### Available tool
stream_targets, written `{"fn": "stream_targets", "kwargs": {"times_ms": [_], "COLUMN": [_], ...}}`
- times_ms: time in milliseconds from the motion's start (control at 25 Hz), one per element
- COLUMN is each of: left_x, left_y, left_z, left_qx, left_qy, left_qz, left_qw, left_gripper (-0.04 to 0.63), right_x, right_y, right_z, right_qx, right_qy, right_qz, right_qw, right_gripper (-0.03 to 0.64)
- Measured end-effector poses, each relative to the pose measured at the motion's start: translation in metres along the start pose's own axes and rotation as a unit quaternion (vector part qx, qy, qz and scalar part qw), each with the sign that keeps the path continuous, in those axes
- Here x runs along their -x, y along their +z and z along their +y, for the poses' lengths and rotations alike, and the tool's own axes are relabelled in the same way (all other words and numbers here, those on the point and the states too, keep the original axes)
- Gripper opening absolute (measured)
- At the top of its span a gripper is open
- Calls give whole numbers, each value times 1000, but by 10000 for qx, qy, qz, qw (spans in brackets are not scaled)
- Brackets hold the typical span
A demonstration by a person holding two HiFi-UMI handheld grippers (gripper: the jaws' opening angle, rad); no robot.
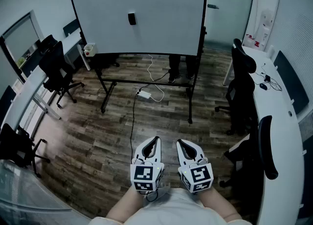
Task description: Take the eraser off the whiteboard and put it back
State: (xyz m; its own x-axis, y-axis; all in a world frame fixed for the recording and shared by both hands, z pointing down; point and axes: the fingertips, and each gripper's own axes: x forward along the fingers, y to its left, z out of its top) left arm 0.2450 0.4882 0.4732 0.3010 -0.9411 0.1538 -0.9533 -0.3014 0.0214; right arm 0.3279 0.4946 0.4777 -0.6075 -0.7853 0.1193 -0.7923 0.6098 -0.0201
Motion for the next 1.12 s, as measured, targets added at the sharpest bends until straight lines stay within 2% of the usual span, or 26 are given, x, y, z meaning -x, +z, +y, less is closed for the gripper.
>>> {"fn": "stream_targets", "kwargs": {"times_ms": [480, 680, 840, 1000, 1120], "left_x": [-1, -6, -6, -16, -33], "left_y": [-11, -14, -24, -22, -17], "left_z": [2, 8, 26, 57, 89], "left_qx": [178, 223, 346, 658, 596], "left_qy": [-18, -1, 79, 162, 212], "left_qz": [50, 112, 223, 192, 140], "left_qw": [9998, 9997, 9991, 9975, 9979], "left_gripper": [18, 18, 18, 18, 18], "right_x": [-7, -17, -31, -57, -89], "right_y": [-15, -20, -25, -27, -26], "right_z": [4, 1, 1, -1, 2], "right_qx": [-392, -357, -491, -513, -499], "right_qy": [190, 230, 201, 175, 189], "right_qz": [192, 320, 344, 400, 422], "right_qw": [9989, 9986, 9980, 9977, 9977], "right_gripper": [26, 28, 28, 28, 28]}}
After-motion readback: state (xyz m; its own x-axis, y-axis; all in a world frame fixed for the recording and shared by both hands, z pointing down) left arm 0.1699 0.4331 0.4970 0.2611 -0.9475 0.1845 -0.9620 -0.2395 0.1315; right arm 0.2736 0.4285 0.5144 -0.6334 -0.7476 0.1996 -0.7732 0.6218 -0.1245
